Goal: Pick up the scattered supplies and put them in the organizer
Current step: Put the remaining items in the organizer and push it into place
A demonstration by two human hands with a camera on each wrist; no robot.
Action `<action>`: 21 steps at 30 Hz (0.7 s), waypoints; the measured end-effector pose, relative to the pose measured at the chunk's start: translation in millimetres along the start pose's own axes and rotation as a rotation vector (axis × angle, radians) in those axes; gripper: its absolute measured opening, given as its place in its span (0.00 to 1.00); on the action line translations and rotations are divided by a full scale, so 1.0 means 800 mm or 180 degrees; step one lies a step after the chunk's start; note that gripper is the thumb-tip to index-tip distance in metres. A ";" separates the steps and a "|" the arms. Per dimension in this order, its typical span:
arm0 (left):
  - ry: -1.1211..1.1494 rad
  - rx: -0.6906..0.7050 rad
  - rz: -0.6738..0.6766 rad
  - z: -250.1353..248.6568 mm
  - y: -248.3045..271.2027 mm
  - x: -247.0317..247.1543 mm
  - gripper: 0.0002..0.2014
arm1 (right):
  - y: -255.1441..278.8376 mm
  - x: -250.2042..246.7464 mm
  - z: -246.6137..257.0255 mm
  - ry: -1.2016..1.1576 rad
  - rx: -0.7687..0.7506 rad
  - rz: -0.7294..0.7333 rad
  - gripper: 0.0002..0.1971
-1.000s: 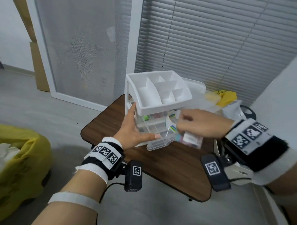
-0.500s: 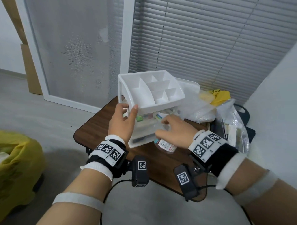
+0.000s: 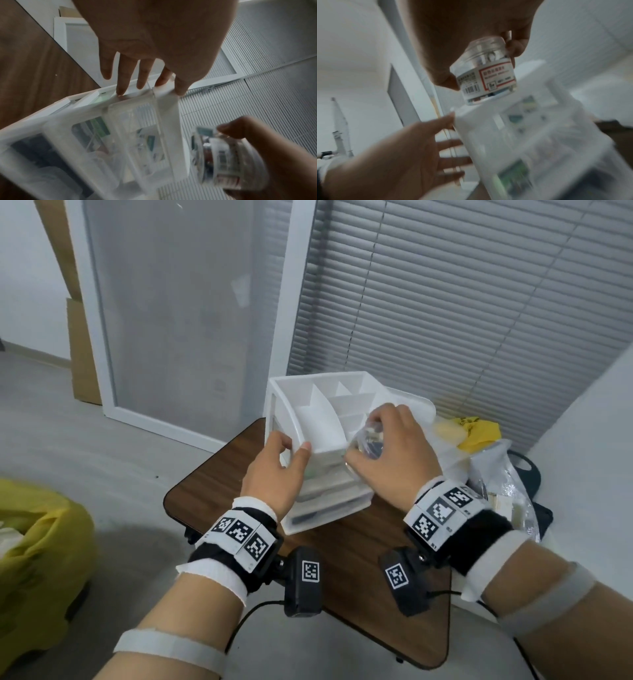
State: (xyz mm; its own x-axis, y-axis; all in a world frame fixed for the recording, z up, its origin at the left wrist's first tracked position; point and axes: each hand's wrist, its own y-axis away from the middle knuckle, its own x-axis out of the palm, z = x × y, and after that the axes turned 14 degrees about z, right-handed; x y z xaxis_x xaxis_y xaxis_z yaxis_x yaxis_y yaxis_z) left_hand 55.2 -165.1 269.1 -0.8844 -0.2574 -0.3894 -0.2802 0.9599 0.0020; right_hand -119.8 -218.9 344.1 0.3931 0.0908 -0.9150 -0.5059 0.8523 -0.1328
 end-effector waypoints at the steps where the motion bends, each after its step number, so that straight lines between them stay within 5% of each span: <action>1: 0.0062 -0.0027 0.0045 -0.001 -0.004 -0.005 0.15 | -0.012 -0.012 0.009 -0.0074 -0.0104 -0.0236 0.26; 6: 0.0370 0.0000 0.0138 -0.009 -0.015 -0.020 0.13 | -0.090 -0.042 0.048 -0.0014 -0.0510 0.0226 0.33; 13: 0.0651 0.0179 0.0198 -0.008 -0.022 -0.020 0.11 | -0.150 -0.003 0.071 0.0851 -0.0666 0.0967 0.36; 21: 0.0573 0.0284 0.0077 -0.003 -0.025 -0.017 0.11 | -0.168 0.029 0.060 0.1006 -0.0657 0.0823 0.21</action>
State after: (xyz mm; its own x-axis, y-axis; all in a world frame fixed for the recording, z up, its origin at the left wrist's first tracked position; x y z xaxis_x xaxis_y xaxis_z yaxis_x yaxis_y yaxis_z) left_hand 71.8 -181.0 276.7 -0.9451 -0.2421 -0.2193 -0.2310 0.9700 -0.0753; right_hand -5.7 -306.7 359.0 -0.0035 0.0981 -0.9952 -0.7117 0.6988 0.0714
